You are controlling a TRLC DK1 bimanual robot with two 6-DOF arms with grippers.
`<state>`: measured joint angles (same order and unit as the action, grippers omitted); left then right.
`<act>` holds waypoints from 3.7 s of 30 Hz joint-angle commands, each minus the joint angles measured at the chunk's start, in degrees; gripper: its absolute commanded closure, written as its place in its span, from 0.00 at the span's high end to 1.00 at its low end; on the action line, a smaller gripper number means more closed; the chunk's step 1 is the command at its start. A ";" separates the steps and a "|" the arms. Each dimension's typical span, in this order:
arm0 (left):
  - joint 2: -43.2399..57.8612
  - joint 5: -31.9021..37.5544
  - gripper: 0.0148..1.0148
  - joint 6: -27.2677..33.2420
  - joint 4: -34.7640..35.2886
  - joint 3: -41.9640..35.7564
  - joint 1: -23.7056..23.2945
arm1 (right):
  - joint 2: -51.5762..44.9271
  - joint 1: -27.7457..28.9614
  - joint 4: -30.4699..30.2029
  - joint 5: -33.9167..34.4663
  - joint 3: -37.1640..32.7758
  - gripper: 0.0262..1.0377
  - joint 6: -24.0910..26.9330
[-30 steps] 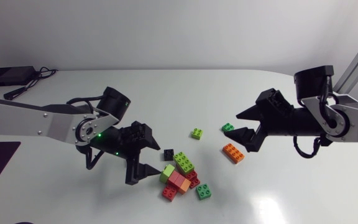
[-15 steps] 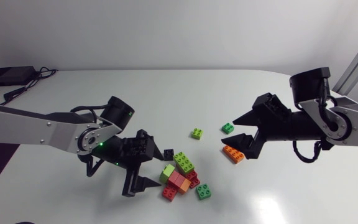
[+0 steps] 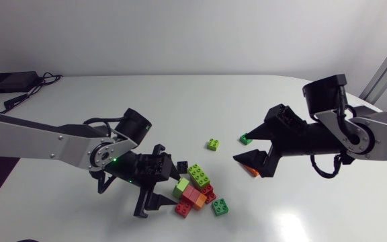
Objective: Separate the duplo bricks
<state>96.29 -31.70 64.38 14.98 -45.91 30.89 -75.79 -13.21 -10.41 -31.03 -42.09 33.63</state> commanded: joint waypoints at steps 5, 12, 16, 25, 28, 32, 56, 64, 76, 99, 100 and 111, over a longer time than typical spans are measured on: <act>1.18 -1.78 0.40 2.51 0.31 0.21 0.48 | 0.55 -1.73 -0.84 1.06 0.34 0.95 -1.37; 1.36 -2.49 0.36 3.21 0.49 0.47 0.92 | 1.17 -3.22 -0.84 1.67 0.95 0.95 -2.34; 1.44 -2.57 0.36 3.21 0.49 0.56 1.98 | 1.87 -4.10 -0.75 2.20 1.30 0.95 -2.78; 2.41 -3.19 0.54 3.12 0.49 0.47 2.42 | 3.81 -5.51 -0.75 2.99 2.36 0.95 -4.01; 2.59 -3.19 0.62 3.12 0.49 0.38 2.59 | 4.16 -5.60 -0.75 2.99 2.89 0.95 -4.10; 2.94 -3.19 0.64 3.12 0.40 -0.06 3.12 | 4.25 -5.68 -0.75 3.08 3.15 0.95 -4.10; 2.50 -4.77 0.27 0.84 1.72 -3.22 2.77 | 7.15 -5.77 -0.84 3.08 4.91 0.95 -4.10; -4.27 -6.35 0.27 0.66 7.52 -4.36 -1.72 | 8.38 -9.90 -1.19 4.04 5.70 0.95 -4.10; -9.19 -9.08 0.28 -3.21 12.61 -6.65 -1.10 | 9.61 -18.52 -2.51 5.36 6.23 0.95 -4.18; -9.54 -7.76 0.27 -9.54 14.46 -11.66 6.02 | 10.05 -26.43 1.89 10.02 9.21 0.85 -7.61; -9.63 -7.67 0.27 -9.54 14.55 -11.57 6.02 | 10.13 -26.78 2.33 10.46 9.13 0.78 -7.79; -10.69 -7.58 0.28 -9.54 15.16 -11.48 5.58 | 10.31 -27.39 1.63 10.81 9.30 0.25 -5.50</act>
<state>87.09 -38.68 55.83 29.23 -55.86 36.49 -65.71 -40.47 -8.71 -20.78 -34.09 27.00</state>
